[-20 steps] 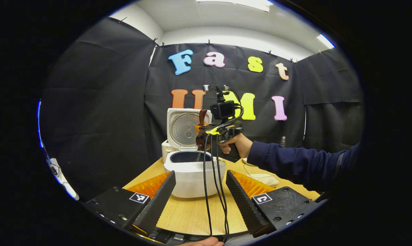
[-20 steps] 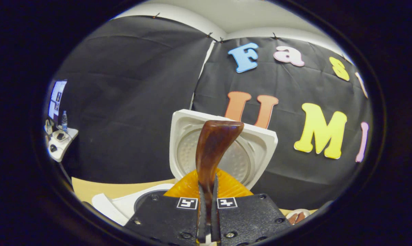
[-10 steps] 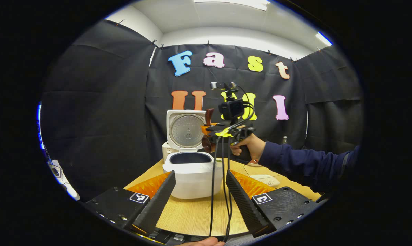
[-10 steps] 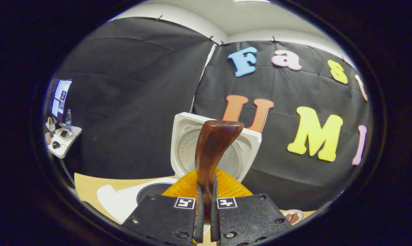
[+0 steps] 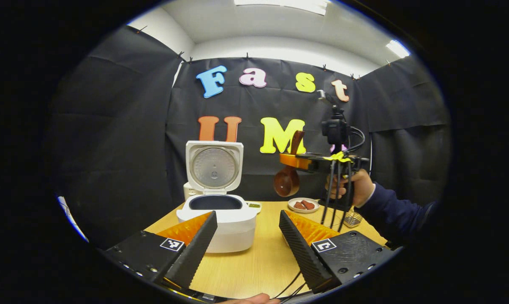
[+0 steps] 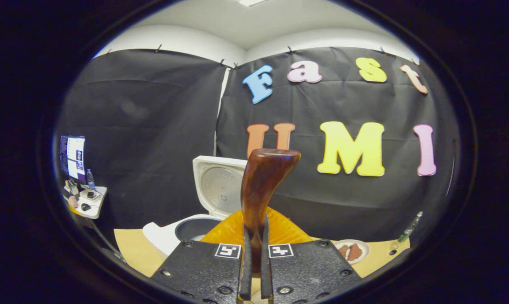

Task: Close the left gripper, press the button to open the rice cooker; take a wooden spoon from the chopstick holder with the right hand, scoop a spoonful of rice and pour it into the rice cooker, then put the wooden spoon back into the chopstick holder.

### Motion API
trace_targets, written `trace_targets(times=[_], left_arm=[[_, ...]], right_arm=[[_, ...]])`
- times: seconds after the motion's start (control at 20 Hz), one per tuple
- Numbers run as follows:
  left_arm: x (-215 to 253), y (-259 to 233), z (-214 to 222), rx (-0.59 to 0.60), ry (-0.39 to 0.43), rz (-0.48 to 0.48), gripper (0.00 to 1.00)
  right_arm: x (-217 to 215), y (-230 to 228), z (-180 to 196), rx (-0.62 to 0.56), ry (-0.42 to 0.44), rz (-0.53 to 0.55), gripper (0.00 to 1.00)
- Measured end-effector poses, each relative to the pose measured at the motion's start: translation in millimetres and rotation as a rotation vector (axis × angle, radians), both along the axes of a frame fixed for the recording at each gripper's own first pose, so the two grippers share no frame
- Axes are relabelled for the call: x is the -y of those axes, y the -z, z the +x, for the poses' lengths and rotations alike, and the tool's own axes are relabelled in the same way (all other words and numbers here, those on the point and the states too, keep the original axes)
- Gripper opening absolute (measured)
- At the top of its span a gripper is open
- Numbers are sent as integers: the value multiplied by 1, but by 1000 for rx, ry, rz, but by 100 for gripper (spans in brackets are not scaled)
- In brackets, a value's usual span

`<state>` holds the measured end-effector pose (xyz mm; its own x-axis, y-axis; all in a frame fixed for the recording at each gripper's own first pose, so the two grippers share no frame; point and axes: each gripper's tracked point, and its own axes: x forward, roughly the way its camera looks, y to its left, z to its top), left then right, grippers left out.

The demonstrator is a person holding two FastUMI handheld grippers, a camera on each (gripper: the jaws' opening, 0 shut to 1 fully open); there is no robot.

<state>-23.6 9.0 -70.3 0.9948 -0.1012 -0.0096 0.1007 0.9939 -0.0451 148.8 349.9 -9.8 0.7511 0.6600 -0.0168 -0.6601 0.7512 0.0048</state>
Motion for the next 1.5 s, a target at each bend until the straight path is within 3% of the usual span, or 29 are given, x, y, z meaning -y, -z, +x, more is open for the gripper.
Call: trace_targets(times=[0.3,0.75,1.1,1.5], left_arm=[[52,-13,35,29,73,3,94],[114,-28,60,52,159,49,94],[120,-29,68,48,153,48,94],[116,-25,74,28,147,36,94]], right_arm=[[105,1,-3,-45,134,33,11],[244,23,33,-93,351,85,11],[303,64,71,-136,445,60,12],[359,144,120,-281,539,52,14]])
